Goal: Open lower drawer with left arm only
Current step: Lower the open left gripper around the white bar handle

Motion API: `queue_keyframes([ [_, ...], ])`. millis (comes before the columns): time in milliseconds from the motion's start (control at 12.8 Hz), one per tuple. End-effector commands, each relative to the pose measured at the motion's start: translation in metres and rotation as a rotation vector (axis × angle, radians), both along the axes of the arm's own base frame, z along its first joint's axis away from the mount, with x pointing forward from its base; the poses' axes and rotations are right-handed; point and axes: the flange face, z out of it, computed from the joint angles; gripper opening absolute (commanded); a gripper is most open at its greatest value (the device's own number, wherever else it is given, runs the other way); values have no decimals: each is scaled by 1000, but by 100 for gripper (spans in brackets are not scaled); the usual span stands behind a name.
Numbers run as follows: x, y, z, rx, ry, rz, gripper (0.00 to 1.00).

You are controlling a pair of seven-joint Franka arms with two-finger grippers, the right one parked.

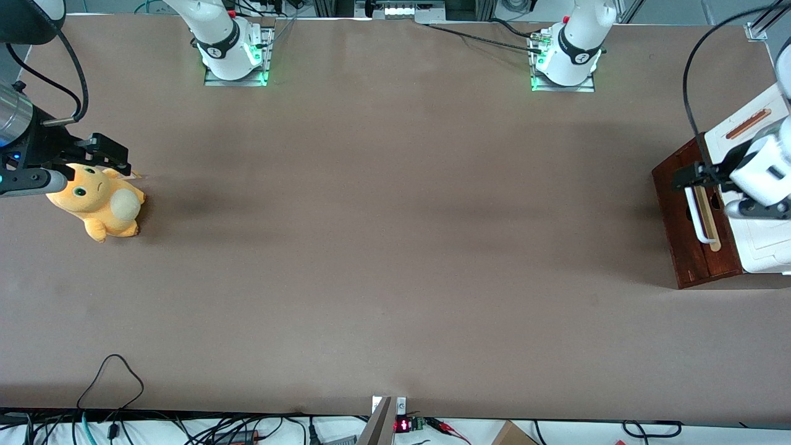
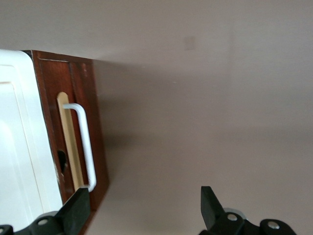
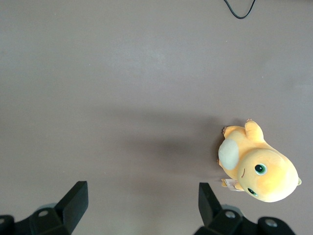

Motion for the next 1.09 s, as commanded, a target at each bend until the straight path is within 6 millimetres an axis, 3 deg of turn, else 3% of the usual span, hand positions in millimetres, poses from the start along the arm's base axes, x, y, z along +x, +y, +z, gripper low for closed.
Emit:
queue_keyframes([
  [0,1,4,-32,98,10,-36,98],
  [234,-1,-8,-74,277,28,7,96],
  [623,-19,-51,-149,639,5,40,96],
  [779,-30,-57,-186,765,-18,32,96],
  [1013,-42,-69,-223,961,-16,-38,95],
])
